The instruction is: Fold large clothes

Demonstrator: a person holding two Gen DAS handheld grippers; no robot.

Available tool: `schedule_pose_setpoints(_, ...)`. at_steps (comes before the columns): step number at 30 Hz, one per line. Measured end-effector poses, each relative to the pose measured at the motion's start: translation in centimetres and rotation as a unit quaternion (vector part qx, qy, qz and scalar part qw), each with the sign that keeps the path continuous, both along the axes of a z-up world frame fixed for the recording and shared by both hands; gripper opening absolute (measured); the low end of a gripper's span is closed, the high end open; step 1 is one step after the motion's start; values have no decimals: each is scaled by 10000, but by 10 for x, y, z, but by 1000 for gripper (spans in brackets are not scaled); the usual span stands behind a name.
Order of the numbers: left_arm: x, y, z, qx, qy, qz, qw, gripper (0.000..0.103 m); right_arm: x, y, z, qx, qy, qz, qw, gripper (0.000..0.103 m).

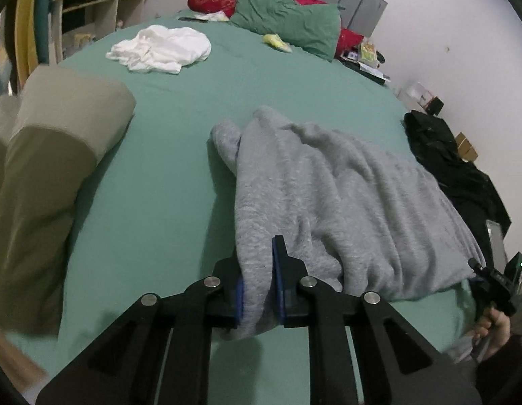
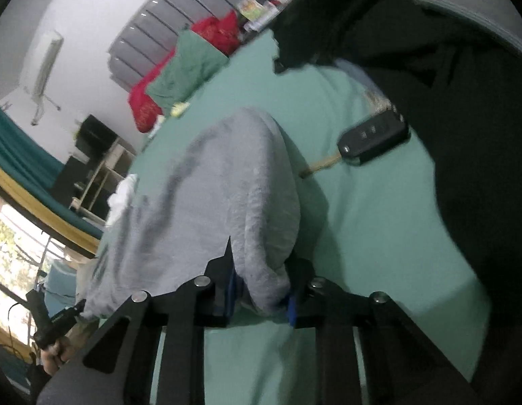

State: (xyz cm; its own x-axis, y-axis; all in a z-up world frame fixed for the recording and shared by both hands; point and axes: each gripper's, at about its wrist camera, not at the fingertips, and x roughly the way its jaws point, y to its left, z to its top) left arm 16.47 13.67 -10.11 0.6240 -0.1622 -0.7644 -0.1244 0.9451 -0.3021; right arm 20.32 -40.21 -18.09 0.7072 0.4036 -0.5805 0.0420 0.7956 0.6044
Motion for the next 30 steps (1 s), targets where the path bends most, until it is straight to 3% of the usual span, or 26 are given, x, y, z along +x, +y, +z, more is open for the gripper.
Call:
schedule_pose_setpoints(4,-30,0,-2,-4,230,111,9997,16,-38,-2,11,33,-83,-75,9999,20)
schedule_pose_setpoints(8,-58,8,-19,-16,501,253,9984,16,-67,-4,-3,25,222,-141,9997,20)
schedule_pose_setpoints(12,-56,2,-45,241,910,277,9952,22,-56,2,-28,7,761,-114,9970,23)
schedule_pose_setpoints(14,-49,2,-48,401,1062,340,9930,28,-52,-2,-31,83,787,-172,9967,27)
schedule_pose_setpoints(18,-48,8,-30,490,813,575,9938,40,-51,-2,-22,-215,751,-237,9967,40)
schedule_pose_setpoints(20,-50,11,-15,493,551,676,9950,46,-50,1,-11,-616,555,-278,9962,55)
schedule_pose_setpoints(23,-47,3,2,577,308,625,9959,47,-48,1,2,-845,296,-262,9956,72)
schedule_pose_setpoints(26,-36,-18,14,598,86,339,9976,48,-38,2,3,-910,268,-172,9953,75)
schedule_pose_setpoints(30,-14,-52,9,514,156,-50,9985,49,-23,0,0,-785,347,-50,9963,75)
